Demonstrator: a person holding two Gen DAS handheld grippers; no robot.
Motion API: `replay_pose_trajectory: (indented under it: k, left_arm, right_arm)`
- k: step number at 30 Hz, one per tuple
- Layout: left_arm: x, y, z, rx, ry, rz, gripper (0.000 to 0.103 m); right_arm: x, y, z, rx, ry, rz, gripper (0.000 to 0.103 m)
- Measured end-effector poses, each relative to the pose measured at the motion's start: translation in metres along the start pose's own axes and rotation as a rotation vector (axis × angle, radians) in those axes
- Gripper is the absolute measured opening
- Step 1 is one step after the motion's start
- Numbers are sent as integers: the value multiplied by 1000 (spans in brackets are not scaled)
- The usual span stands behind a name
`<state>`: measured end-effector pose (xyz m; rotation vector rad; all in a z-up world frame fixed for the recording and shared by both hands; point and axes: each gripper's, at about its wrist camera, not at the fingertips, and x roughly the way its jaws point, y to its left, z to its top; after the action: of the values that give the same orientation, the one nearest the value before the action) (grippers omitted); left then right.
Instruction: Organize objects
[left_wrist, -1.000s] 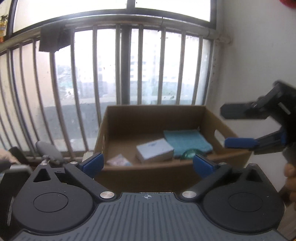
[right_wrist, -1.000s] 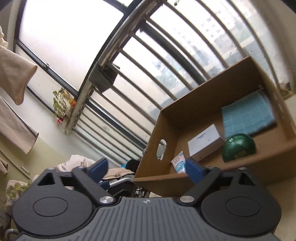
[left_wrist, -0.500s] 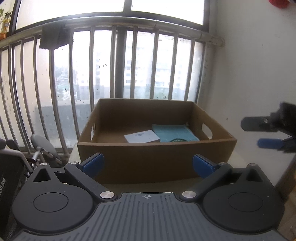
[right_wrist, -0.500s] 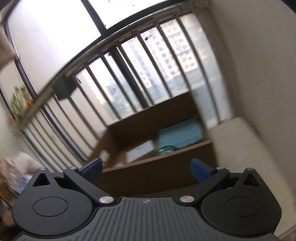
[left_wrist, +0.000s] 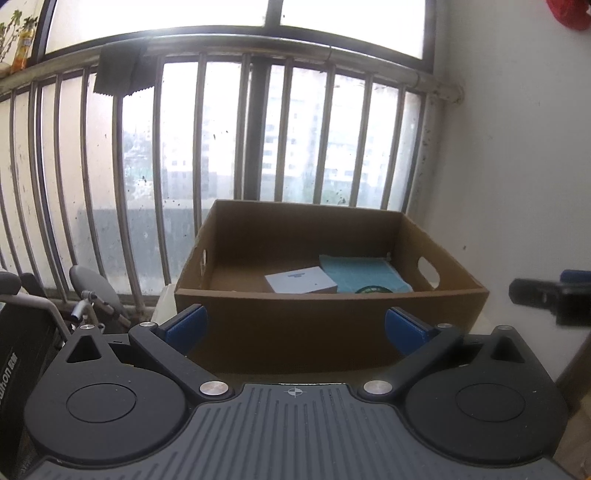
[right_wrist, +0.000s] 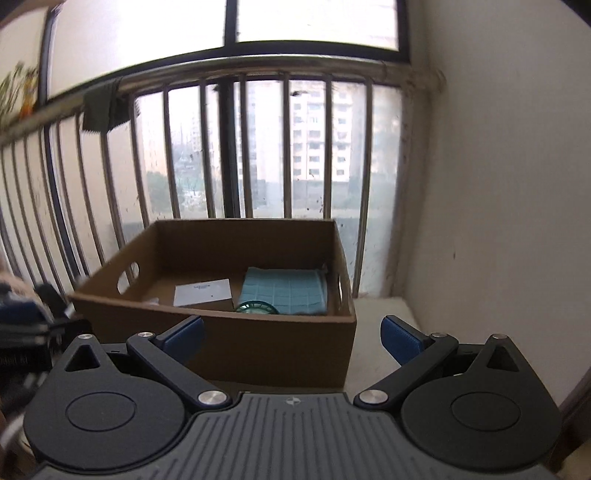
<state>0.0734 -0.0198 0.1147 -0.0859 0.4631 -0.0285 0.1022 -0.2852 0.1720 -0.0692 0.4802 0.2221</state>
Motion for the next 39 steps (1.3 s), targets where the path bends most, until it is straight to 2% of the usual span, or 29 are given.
replay_pose_trajectory:
  k: [8,12,15,25,39]
  left_arm:
    - [18,12,9,-14,43,51,103]
    - [29,14,14,-18,58,46,103]
    - [39,9,18,-3,80,44,103]
    - [65,-1,26,-6,115,43,103]
    - [86,-7,28,-2,158,44,103]
  right_arm:
    - [16,10,17,-45,-15,-11,103]
    - [25,6,16,10,-39,75,103]
    - [41,6,16,13,-4,130,103]
    - [79,14,19,-5,63,169,103]
    - [111,8,19,8,130,158,103]
